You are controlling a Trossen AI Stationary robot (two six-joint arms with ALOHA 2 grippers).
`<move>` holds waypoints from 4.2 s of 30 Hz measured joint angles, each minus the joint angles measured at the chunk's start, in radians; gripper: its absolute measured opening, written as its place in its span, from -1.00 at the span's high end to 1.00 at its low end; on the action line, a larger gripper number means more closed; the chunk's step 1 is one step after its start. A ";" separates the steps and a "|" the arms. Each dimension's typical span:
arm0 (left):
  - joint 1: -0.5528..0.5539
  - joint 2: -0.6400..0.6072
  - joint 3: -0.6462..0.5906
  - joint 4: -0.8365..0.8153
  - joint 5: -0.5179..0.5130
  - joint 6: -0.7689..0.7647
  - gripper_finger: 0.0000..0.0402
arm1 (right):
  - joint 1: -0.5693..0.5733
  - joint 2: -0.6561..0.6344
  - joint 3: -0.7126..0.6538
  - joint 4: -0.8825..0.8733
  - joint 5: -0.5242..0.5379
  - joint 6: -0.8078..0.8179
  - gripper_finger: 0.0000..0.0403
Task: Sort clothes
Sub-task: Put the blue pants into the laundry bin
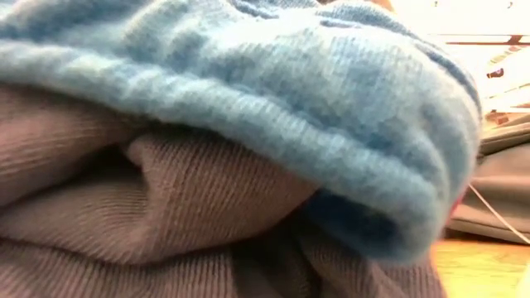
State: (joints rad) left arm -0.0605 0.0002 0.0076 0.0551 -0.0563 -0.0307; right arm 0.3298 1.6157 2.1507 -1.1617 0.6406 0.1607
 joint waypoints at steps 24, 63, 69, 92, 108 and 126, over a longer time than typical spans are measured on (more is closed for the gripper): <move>0.000 0.000 0.000 0.000 0.000 0.000 0.38 | -0.380 0.000 0.170 0.810 -0.073 -0.380 0.93; 0.000 0.000 0.000 0.005 0.000 0.000 0.38 | -0.719 0.262 0.157 0.009 -0.450 -0.047 0.94; 0.000 0.000 0.000 0.005 0.000 0.000 0.38 | -0.716 0.374 0.157 -0.100 -0.542 -0.007 0.90; 0.000 0.000 0.000 0.004 0.000 0.000 0.38 | -0.747 0.375 0.157 -0.214 -0.556 -0.070 -0.06; 0.000 0.000 0.000 0.005 0.000 0.000 0.38 | -0.657 0.099 0.157 -0.408 -0.551 0.040 -0.07; 0.000 0.000 0.000 0.006 0.000 0.000 0.38 | -0.212 -0.096 -0.180 -0.408 -0.461 0.383 0.03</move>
State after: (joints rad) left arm -0.0608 0.0002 0.0077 0.0608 -0.0564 -0.0307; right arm 0.1179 1.5199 1.9710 -1.5700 0.1795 0.5437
